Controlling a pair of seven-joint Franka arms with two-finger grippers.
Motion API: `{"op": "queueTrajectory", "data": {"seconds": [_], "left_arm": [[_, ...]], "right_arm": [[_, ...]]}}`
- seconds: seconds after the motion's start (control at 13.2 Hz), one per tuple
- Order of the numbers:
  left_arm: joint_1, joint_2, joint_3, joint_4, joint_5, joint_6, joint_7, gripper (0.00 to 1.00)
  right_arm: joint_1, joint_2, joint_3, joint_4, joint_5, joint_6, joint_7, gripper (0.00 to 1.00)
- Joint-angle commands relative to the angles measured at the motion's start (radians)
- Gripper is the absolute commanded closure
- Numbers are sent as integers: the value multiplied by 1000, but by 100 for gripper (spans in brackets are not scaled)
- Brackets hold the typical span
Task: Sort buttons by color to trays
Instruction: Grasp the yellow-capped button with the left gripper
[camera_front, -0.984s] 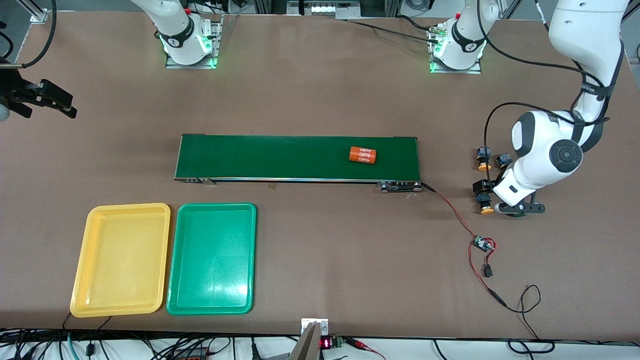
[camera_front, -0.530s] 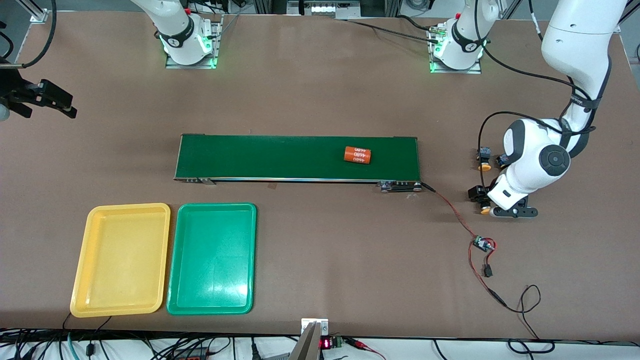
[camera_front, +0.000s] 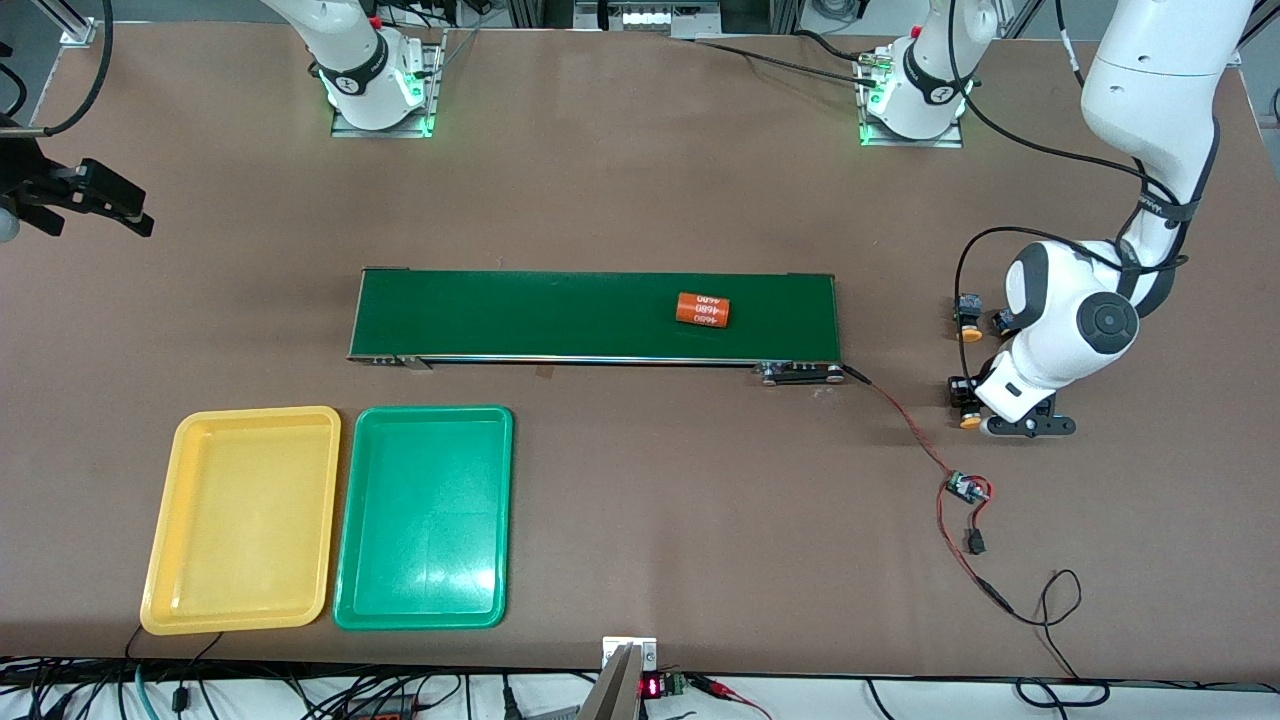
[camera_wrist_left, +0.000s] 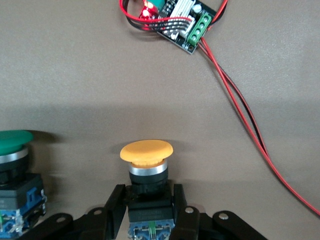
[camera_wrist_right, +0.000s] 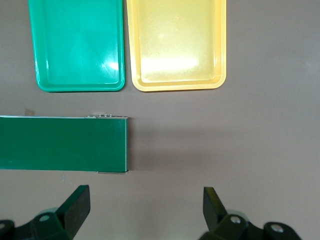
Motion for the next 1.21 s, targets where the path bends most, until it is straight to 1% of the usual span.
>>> {"op": "queueTrajectory", "data": {"seconds": [0.0,0.08,0.15,0.23,0.3,0.45,0.61,0.76,0.83,0.91,0.98,1.13], "left_arm": [[-17,-65,1,36,-24,-149,5,71],[-23,-84,-10,69,-24,-240,7,71],[-25,-102,-45,103,-26,-349,5,71],[-25,-116,-91,123,-29,-426,-4,71],[-25,-134,-144,130,-30,-466,-51,71],[-19,-160,-273,130,-78,-493,-197,69],[-22,-160,-391,119,-130,-482,-231,70],[-29,-154,-467,98,-132,-476,-274,70],[-32,-154,-502,75,-132,-438,-323,70],[-42,-151,-537,32,-132,-363,-394,70],[-45,-150,-548,-5,-130,-291,-416,69],[-51,-145,-550,-62,-124,-187,-420,69]], "right_arm": [[-1,-13,-2,-9,10,6,1,0],[-1,-13,-2,-9,10,6,1,0],[-1,-13,-2,-9,10,6,1,0],[-1,-13,-2,-9,10,6,1,0],[-1,-13,-2,-9,10,6,1,0],[-1,-13,-2,-9,10,8,1,0],[-1,-13,-2,-9,10,8,1,0],[-1,-13,-2,-9,10,8,1,0],[-1,-13,-2,-9,10,8,1,0],[-1,-13,-2,-9,10,8,1,0],[-1,-13,-2,-9,10,8,1,0],[-2,-13,-2,-9,10,8,1,0]]}}
